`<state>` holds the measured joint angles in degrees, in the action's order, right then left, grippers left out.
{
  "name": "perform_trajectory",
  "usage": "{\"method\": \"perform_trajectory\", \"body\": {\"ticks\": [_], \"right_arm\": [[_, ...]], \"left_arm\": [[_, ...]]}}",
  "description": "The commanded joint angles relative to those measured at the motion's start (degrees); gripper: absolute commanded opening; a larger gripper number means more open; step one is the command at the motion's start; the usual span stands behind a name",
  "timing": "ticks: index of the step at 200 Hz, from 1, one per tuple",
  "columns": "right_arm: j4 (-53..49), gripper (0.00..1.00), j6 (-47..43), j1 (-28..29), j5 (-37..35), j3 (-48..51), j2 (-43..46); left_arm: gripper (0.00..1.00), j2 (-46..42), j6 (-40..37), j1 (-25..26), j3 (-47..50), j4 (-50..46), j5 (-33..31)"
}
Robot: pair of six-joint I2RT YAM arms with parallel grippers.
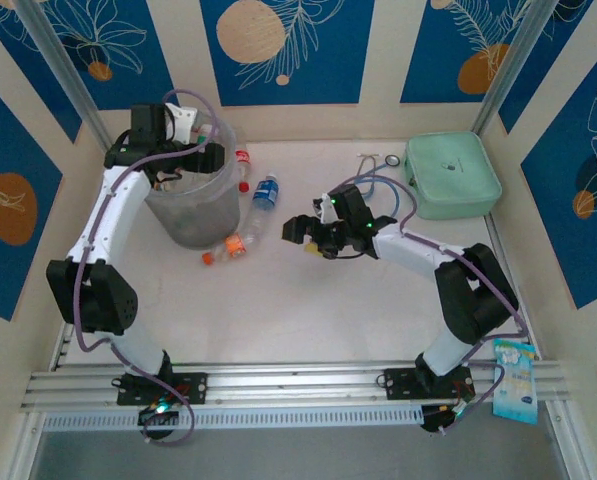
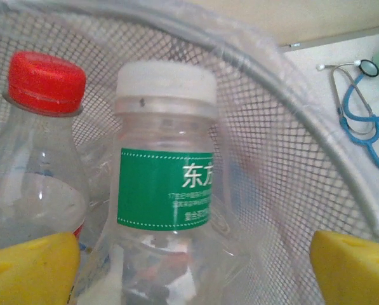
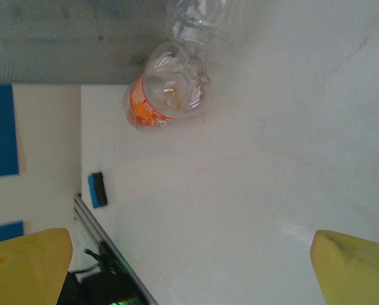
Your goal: Put the plastic bottles in the bin
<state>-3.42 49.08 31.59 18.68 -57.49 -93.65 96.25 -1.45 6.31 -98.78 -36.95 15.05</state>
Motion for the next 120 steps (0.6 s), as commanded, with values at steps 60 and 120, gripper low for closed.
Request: {"method": "perform_trajectory", "body": {"ticks": [60, 120], "right_arm": [[12.88, 0.93, 18.45, 8.74, -7.41, -3.79, -11.17], [15.19, 0.90, 22.64, 11.45, -12.82, -12.84, -21.45]], "left_arm": [[1.00, -16.80, -2.15, 0.55, -0.24, -0.70, -9.64], [1.00, -22.59, -0.73, 0.54, 6.70, -4.56, -14.46]]}}
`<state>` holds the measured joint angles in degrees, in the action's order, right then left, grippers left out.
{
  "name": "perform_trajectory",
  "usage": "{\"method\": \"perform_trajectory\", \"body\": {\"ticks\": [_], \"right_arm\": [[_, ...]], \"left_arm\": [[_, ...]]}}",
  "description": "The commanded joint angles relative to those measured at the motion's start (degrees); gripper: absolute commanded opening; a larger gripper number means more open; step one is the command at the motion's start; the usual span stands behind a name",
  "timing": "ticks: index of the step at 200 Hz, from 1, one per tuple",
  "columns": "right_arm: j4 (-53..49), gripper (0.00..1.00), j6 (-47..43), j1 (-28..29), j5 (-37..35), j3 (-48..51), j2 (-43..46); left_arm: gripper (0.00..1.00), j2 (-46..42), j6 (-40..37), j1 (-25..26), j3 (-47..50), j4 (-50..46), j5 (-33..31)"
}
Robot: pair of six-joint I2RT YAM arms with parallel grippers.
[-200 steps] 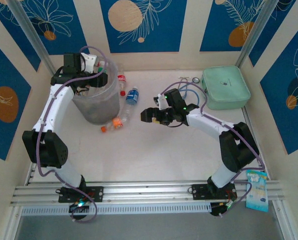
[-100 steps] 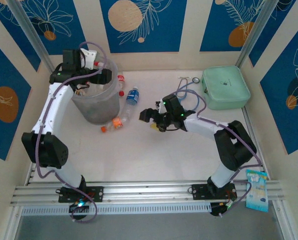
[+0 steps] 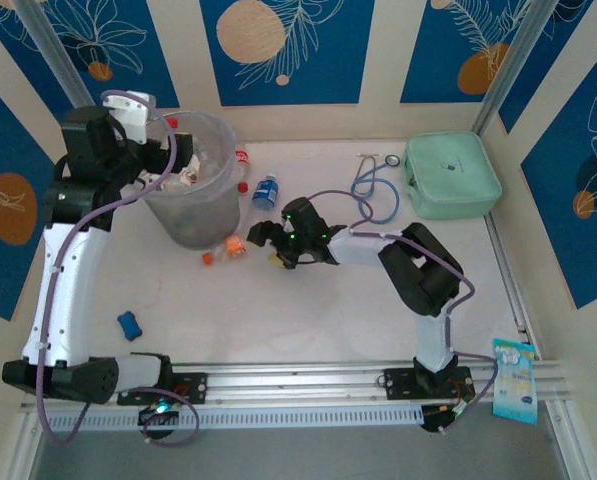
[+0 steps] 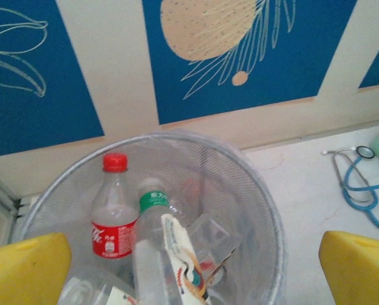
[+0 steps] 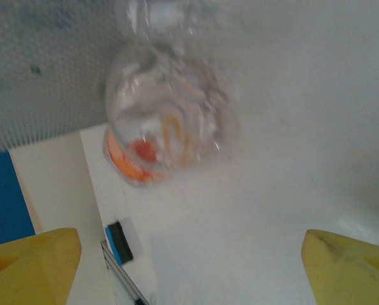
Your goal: Put the plastic bottles in the bin
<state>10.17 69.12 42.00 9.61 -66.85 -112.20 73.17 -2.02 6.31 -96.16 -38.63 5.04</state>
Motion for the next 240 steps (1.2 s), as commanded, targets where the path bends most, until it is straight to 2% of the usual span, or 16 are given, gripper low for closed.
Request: {"method": "perform_trajectory", "body": {"ticks": [1, 47, 87, 126, 164, 187, 208, 223, 240], "right_arm": [[1.60, 0.90, 2.60, 1.06, -3.82, -3.60, -3.05], [-1.35, 0.98, 3.75, 0.98, -4.36, -11.15, -9.58], [-2.91, 0.97, 5.71, 1.32, -3.89, -15.16, -13.75], [-2.69, 0.84, 5.35, 1.60, -4.24, -14.96, -13.92], [-0.59, 0.60, 3.53, 0.84, -4.55, -11.51, -10.90], [-0.63, 0.53, -0.15, 0.04, -4.32, -8.45, -6.56], [-3.51, 0.48, -5.75, -1.26, -4.45, -4.15, 0.05], [-5.50, 0.47, -10.28, -3.49, -1.29, -0.71, 5.26], [-7.39, 0.47, -19.22, -7.36, 7.76, 1.54, 9.32]], "left_arm": [[1.00, 0.40, -0.13, 0.54, 4.19, -2.91, -4.44], [1.00, -5.17, 3.36, 0.55, 11.40, -1.49, -1.39], [0.99, -12.70, 6.46, 0.51, 17.20, -1.82, -1.57], [0.96, -19.10, 11.10, 0.55, 24.32, -0.28, -2.51], [0.95, -20.52, 14.56, 0.88, 28.66, 2.18, 2.74], [0.94, -22.49, 18.56, 0.97, 32.73, 7.57, 7.56], [0.93, -22.83, 20.09, 1.83, 32.82, 7.61, 8.01], [0.93, -23.05, 21.03, 2.82, 32.63, 7.72, 7.49], [0.93, -23.28, 22.90, 3.96, 32.83, 9.72, 9.90]]}}
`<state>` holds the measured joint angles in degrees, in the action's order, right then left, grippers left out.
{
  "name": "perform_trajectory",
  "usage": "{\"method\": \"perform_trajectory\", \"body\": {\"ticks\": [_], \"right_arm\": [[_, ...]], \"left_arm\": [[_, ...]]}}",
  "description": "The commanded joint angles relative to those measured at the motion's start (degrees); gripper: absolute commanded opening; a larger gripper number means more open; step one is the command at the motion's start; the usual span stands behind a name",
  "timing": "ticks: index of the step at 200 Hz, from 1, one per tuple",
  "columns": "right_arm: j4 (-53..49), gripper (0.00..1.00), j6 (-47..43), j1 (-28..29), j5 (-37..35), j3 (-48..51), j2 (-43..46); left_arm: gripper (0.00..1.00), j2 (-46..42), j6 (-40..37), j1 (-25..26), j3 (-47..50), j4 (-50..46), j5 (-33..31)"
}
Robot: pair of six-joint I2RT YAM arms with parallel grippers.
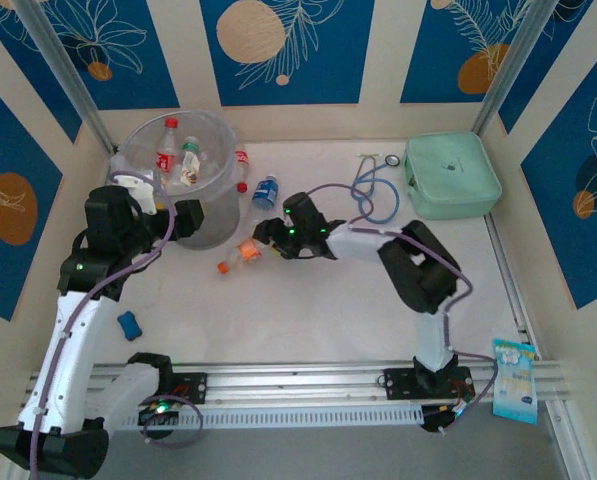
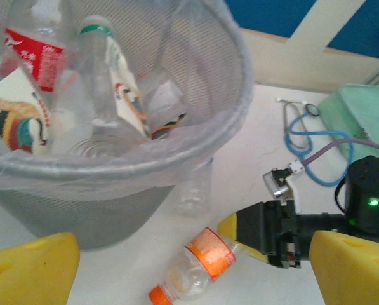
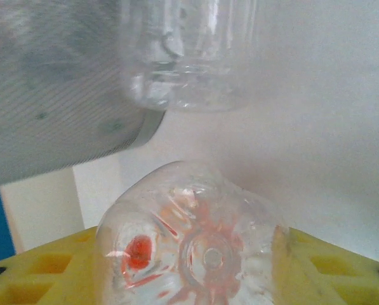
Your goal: Put the plastic bottles in the bin
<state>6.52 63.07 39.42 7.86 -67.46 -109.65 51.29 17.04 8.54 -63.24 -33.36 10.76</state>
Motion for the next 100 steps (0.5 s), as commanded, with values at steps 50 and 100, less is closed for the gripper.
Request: {"method": "perform_trajectory", "body": {"ticks": [50, 100], "right_arm": [[-14.78, 0.32, -28.21, -18.67, 31.21, 1.88, 14.04], [-21.25, 0.28, -36.68, -19.38, 34.74, -0.74, 18.18]], "left_arm": [[0.89, 4.72, 3.52, 11.89, 0.33, 7.64, 4.69], [0.86, 16.68, 0.40, 26.42, -4.87, 7.53, 0.19]]}}
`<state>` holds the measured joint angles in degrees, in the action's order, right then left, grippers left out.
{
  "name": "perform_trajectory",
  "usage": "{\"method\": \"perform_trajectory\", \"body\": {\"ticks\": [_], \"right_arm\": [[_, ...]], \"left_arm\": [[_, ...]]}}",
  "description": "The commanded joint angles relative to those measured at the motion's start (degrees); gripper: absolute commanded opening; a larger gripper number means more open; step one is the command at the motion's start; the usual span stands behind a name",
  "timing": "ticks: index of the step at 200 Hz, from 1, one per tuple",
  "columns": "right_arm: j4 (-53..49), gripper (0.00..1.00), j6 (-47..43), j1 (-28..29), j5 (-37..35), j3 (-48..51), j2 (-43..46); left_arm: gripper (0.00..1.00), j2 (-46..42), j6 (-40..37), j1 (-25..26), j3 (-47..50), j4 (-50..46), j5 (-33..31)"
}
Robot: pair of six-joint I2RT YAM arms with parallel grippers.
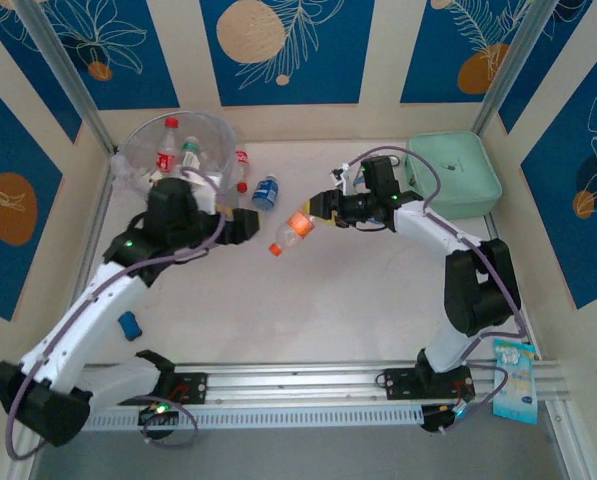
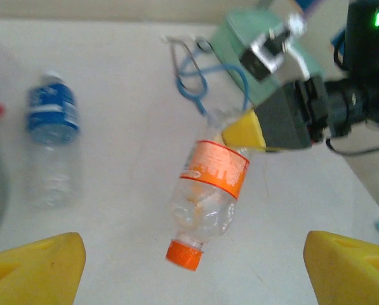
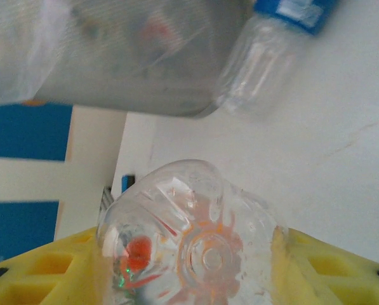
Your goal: Put the plastic bottles in the bin
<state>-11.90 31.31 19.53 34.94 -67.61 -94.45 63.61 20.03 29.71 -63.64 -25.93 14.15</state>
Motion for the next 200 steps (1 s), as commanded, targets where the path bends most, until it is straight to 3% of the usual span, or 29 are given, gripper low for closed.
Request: {"method": "perform_trajectory", "body": {"ticks": [1, 15, 39, 98, 139, 177, 200], "right_arm": [[-2.58, 0.28, -4.80, 0.51, 7.90, -0.50, 3.02], [0.71, 0.25, -2.60, 0.52, 9.78, 0.82, 3.78], [2.53, 0.24, -1.11, 0.60, 11.10, 2.14, 5.07], [6.48, 0.22, 2.19, 0.42, 11.38, 5.03, 8.65], [8.46, 0.22, 4.12, 0.29, 11.34, 5.56, 9.07], [9.59, 0.36, 5.49, -0.28, 10.60, 5.83, 9.81], [6.79, 0.63, 4.28, -1.22, 9.65, 4.96, 9.82]], "left_arm": [[0.86, 4.69, -2.66, 5.52, -4.70, -0.12, -3.49], [0.75, 8.76, -3.23, 8.49, -7.44, -2.44, -6.15], [0.73, 12.51, -1.59, 10.55, -6.95, 2.54, -3.17], [0.59, 17.46, -2.28, 12.20, -9.49, 1.70, -1.96], [0.39, 17.62, -2.13, 12.21, -9.51, 2.07, -2.33], [0.29, 17.26, -2.19, 12.21, -9.33, 2.61, -3.08], [0.27, 17.33, -2.19, 12.05, -9.58, 2.60, -4.31]]}}
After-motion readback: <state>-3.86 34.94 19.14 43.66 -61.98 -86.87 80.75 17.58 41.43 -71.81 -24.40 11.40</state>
